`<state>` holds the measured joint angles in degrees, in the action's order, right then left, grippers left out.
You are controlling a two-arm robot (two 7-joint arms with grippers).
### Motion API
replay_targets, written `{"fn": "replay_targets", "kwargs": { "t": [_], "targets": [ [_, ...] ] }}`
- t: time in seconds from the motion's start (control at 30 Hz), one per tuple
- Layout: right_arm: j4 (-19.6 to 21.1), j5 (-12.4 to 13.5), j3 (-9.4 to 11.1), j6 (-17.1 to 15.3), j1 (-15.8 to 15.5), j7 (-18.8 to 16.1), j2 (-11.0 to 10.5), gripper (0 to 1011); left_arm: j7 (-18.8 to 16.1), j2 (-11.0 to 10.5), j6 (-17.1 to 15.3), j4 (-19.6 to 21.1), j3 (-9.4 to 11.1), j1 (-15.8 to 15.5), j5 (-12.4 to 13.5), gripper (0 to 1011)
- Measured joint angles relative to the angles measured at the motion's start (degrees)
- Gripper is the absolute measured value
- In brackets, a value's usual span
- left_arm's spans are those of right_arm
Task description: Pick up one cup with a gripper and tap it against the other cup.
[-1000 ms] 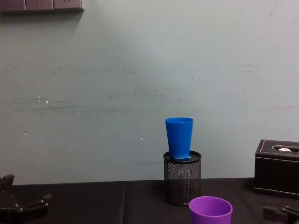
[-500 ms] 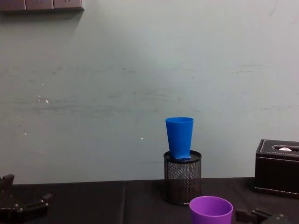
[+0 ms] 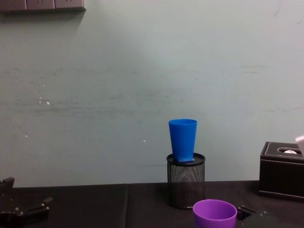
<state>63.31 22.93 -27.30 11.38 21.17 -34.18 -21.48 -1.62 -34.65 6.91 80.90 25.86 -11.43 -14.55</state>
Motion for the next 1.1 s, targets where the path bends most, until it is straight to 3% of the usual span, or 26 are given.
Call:
{"fn": "replay_targets", "kwargs": {
  "t": [0.53,1.1],
  "targets": [
    [-2.8,-1.7,0.8,0.2,1.6,-0.6,3.1,1003,0.0,0.0,0.0,0.0,0.0,0.0,0.0,1005],
    [-2.6,-1.4,0.8,0.3,1.5,-0.5,2.8,972,0.0,0.0,0.0,0.0,0.0,0.0,0.0,1004]
  ]
}}
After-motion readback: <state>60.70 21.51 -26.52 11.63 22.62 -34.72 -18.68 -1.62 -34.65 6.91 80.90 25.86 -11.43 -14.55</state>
